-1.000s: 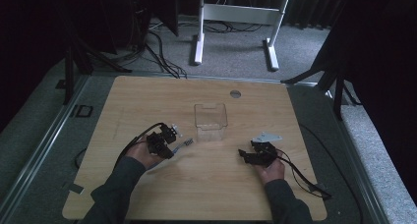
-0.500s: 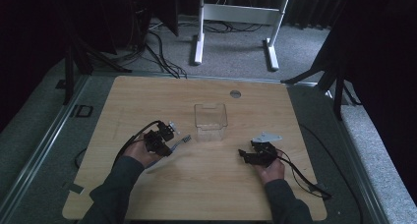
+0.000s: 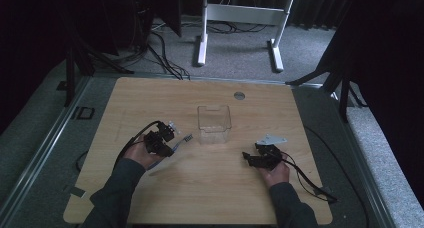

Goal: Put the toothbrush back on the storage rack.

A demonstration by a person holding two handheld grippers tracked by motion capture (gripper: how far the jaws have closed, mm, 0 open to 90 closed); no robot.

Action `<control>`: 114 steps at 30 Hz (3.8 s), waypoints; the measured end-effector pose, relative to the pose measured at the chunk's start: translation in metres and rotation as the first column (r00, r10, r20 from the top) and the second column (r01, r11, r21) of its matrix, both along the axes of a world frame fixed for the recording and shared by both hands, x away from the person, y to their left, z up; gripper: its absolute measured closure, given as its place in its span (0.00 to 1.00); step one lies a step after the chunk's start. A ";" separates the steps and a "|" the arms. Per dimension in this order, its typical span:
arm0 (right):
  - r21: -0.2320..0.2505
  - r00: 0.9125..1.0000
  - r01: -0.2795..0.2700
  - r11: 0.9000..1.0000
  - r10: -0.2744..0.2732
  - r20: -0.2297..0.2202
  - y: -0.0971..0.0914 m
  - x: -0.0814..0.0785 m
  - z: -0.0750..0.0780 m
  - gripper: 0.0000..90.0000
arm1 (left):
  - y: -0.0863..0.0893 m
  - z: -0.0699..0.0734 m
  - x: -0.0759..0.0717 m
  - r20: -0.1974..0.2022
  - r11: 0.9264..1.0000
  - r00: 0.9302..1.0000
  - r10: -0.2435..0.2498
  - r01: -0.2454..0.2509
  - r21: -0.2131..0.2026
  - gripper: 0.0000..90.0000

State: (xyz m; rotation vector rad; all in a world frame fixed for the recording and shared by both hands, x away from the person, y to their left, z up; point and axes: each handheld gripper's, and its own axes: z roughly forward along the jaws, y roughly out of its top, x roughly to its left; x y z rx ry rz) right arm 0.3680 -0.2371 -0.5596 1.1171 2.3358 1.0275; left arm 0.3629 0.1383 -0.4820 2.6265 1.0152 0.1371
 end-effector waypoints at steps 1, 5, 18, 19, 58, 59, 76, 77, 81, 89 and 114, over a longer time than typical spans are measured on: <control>0.000 1.000 0.000 1.000 0.000 0.000 0.000 0.000 0.000 0.35 | 0.000 0.000 0.000 0.002 1.000 1.000 0.003 -0.003 -0.002 0.92; 0.000 1.000 0.000 1.000 0.000 0.000 0.000 0.000 0.000 0.35 | 0.002 0.002 0.000 0.012 1.000 1.000 0.016 -0.016 -0.016 0.92; 0.001 1.000 0.001 1.000 -0.001 0.000 0.000 0.000 0.000 0.35 | 0.007 0.007 0.001 0.032 0.998 0.999 0.033 -0.031 -0.055 0.92; 0.002 1.000 0.002 1.000 -0.002 0.000 0.000 0.000 0.000 0.35 | 0.007 0.007 0.001 0.032 0.998 0.999 0.033 -0.031 -0.056 0.92; 0.001 1.000 0.001 1.000 -0.001 -0.001 0.000 0.000 0.000 0.35 | 0.015 0.024 -0.001 0.102 0.987 0.992 0.075 -0.059 -0.152 0.92; 0.001 1.000 0.001 1.000 -0.001 -0.001 0.000 0.000 0.000 0.35 | 0.015 0.025 -0.001 0.107 0.986 0.991 0.078 -0.061 -0.155 0.92; 0.001 1.000 0.001 1.000 -0.001 0.000 0.000 0.000 0.000 0.35 | 0.016 0.032 -0.003 0.157 0.979 0.982 0.106 -0.075 -0.192 0.92; 0.001 1.000 0.001 1.000 -0.001 0.000 0.000 0.000 0.000 0.35 | 0.016 0.032 -0.003 0.158 0.978 0.982 0.108 -0.076 -0.194 0.92; 0.001 1.000 0.001 1.000 -0.001 0.000 0.000 0.000 0.000 0.35 | 0.016 0.033 -0.004 0.168 0.976 0.979 0.116 -0.081 -0.202 0.92; 0.000 1.000 0.000 1.000 0.000 0.000 0.000 0.000 0.000 0.35 | 0.017 0.036 -0.005 0.189 0.971 0.973 0.130 -0.086 -0.224 0.92; 0.000 1.000 0.000 1.000 0.000 0.001 0.000 0.000 0.000 0.35 | 0.020 0.043 -0.007 0.254 0.952 0.948 0.194 -0.120 -0.281 0.92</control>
